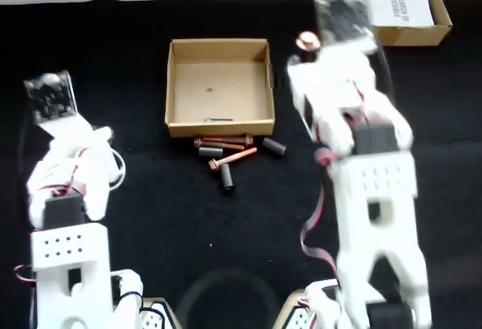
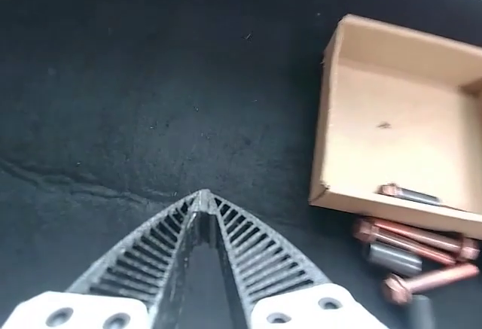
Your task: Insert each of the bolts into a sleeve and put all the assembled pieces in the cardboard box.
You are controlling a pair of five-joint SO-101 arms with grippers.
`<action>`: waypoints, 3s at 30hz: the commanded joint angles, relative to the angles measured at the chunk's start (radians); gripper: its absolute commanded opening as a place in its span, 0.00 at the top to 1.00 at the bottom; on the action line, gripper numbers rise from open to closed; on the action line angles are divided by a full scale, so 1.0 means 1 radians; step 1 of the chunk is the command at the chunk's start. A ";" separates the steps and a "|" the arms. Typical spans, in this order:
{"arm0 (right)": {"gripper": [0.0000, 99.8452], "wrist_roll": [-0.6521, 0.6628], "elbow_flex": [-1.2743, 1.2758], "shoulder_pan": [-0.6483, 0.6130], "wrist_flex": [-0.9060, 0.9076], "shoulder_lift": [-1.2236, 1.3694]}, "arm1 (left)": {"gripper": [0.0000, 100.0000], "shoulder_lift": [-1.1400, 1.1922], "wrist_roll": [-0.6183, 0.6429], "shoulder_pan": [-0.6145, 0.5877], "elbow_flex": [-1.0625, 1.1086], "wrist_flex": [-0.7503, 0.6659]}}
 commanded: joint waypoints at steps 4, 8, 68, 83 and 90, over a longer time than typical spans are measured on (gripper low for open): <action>0.99 0.242 -0.280 -0.074 -0.074 0.366 | 0.99 -0.005 0.000 -0.010 0.355 -0.514; 0.99 0.374 -0.378 -0.114 -0.074 0.544 | 0.99 -0.005 0.002 0.001 0.527 -0.783; 0.79 0.118 -0.134 -0.116 0.644 0.298 | 0.99 0.001 0.002 -0.030 0.593 -0.760; 0.79 0.299 0.268 -0.067 0.070 0.349 | 0.99 0.002 0.002 -0.030 0.591 -0.763; 0.79 0.299 0.116 -0.067 0.059 0.549 | 0.99 0.002 0.002 -0.030 0.591 -0.763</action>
